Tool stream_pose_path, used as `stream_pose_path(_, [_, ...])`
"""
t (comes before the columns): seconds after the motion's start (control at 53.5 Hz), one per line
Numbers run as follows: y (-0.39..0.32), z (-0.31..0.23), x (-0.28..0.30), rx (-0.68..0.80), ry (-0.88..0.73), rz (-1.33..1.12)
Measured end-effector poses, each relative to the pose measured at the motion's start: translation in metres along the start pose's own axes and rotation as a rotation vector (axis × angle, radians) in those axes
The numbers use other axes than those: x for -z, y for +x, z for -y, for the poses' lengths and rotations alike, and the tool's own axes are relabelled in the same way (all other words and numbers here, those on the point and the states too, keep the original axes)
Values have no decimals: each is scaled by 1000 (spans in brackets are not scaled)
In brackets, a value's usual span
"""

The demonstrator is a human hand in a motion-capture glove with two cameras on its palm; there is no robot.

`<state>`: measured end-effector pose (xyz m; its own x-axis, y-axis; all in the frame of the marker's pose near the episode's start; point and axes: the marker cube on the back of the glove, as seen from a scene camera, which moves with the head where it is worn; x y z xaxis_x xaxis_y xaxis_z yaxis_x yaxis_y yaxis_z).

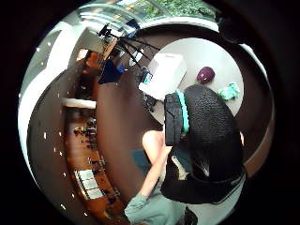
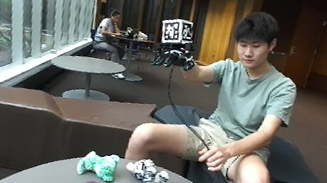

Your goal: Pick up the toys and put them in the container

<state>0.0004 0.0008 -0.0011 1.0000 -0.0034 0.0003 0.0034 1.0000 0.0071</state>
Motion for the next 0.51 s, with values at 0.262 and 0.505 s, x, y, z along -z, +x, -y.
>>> stream_pose_path(0.262, [5,14,1,-19,-19,-56])
stream_pose_path(0.505, [12,35,-28,-44,-102,-88])
